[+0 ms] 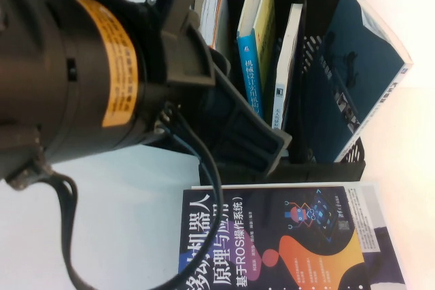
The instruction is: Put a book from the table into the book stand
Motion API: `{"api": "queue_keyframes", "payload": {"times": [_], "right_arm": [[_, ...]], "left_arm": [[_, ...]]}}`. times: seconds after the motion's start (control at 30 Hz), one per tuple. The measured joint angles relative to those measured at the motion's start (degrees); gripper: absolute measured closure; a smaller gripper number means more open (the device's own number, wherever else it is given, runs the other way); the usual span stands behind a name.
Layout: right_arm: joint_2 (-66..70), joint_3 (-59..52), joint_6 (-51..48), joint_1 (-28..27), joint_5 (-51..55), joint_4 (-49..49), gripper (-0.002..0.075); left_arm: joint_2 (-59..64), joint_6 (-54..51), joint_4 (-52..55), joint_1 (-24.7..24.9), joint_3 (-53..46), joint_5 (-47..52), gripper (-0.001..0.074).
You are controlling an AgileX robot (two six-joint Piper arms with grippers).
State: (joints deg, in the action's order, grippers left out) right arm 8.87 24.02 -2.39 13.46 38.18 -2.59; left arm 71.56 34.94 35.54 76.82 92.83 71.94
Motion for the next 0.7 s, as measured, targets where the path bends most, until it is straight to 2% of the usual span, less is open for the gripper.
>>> {"api": "queue_keyframes", "payload": {"times": [0.27,0.4,0.53,0.6,0.7], "right_arm": [[0.00,0.00,-0.09,0.00,0.00,0.00,0.0729],[0.00,0.00,-0.09,0.00,0.00,0.00,0.0729],[0.00,0.00,-0.09,0.00,0.00,0.00,0.0729],[0.00,0.00,-0.09,0.00,0.00,0.00,0.0729],[0.00,0.00,-0.09,0.00,0.00,0.00,0.0729]], "left_arm": [[0.00,-3.28,0.83,-0.22,0.00,0.00,0.0738],[-0.12,-2.93,1.49,-3.34,-0.04,0.00,0.0738],[-1.25,-2.71,-3.14,-12.69,-0.28,-0.10,0.0738],[-2.58,-3.15,-7.63,-20.65,-1.71,-1.26,0.0738],[-5.57,-6.26,-17.49,-33.51,-7.70,-9.10,0.0738]]}}
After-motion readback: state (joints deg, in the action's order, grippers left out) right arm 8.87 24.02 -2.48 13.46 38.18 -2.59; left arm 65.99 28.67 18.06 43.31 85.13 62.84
